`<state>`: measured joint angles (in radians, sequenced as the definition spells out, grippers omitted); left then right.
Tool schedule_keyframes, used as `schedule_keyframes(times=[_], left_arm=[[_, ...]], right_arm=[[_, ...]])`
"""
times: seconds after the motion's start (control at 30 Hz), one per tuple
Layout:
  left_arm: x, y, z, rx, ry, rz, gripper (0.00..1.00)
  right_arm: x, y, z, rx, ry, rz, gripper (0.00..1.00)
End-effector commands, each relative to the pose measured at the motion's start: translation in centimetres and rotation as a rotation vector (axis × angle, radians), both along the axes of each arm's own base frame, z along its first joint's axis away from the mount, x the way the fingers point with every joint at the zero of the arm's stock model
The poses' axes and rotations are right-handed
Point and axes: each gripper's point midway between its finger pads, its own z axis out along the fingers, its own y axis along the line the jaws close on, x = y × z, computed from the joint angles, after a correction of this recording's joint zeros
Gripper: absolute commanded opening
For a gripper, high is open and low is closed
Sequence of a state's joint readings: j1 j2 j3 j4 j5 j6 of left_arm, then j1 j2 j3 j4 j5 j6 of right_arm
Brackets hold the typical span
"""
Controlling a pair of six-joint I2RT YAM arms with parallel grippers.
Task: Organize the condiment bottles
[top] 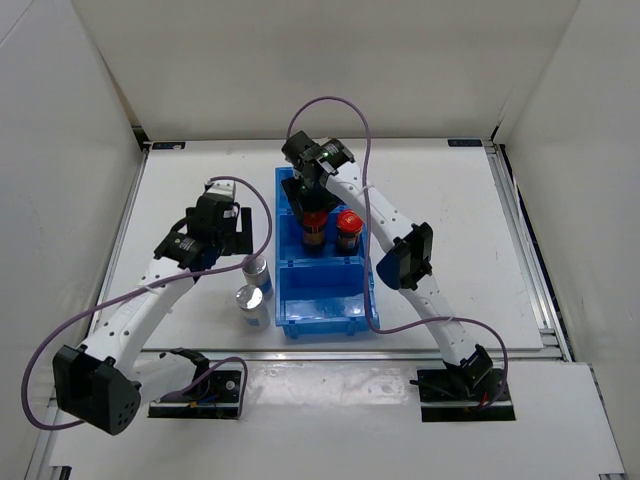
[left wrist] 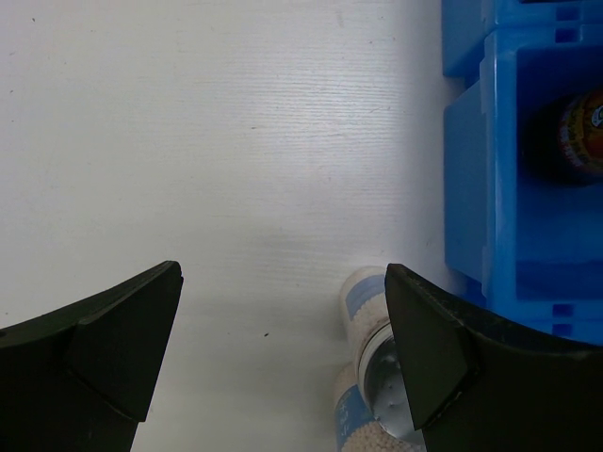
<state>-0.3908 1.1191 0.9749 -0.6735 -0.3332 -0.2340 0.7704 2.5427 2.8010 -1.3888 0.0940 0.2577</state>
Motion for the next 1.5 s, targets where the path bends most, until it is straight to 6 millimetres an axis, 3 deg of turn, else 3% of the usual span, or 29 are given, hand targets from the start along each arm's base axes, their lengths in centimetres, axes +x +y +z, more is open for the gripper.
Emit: schedule_keyframes(times=[0.0,0.03,0.13,0.27,0.57,0.77,0.97,1.13,1.2,1.47], left_arm=[[-0.5,-0.2,1.1,-0.012,-0.033,-0.017,1.00],[-0.6,-0.7,1.0,-0.030,-0.026,-0.037,1.00],[-0.8,-1.4,1.3,-0.078,-0.024,-0.049,1.00],[-1.0,-1.8,1.3,-0.084,-0.021,-0.065,1.00],[-1.2,-2.2,1.8,-0.102,-0.023,-0.083,1.00],[-1.5,-3.4,2.7,-0.157,-0.033,-0.137,1.00],[-1.9,-6.4,3.2,-0.258,-0.017,-0.263,1.00],[-2.7,-8.7,1.8,-0.337,0.037,-0.365,1.00],[-2.9,-8.7,0.5,-0.331,0.063,-0.361,1.00],[-3.0,-7.4,-1.3,-0.272,0.097,-0.296,0.96]], right_arm=[[-4.2,-3.9,1.6,-0.117,0.132,-0.016,0.31],[-4.2,-3.9,1.6,-0.117,0.132,-0.016,0.46],[-4.1,-4.1,2.0,-0.117,0.119,-0.018,0.67],[-4.0,-4.2,2.0,-0.123,0.113,-0.021,0.77],[-3.9,-4.3,2.5,-0.118,0.100,-0.032,0.84],[-2.6,-5.2,7.0,-0.079,-0.058,-0.079,0.99],[-1.7,-6.8,10.5,-0.072,-0.181,-0.142,0.99],[-1.8,-7.3,11.5,-0.073,-0.206,-0.152,0.99],[-1.8,-7.6,11.6,-0.081,-0.212,-0.156,0.99],[-2.1,-8.3,12.2,-0.095,-0.222,-0.163,0.99]])
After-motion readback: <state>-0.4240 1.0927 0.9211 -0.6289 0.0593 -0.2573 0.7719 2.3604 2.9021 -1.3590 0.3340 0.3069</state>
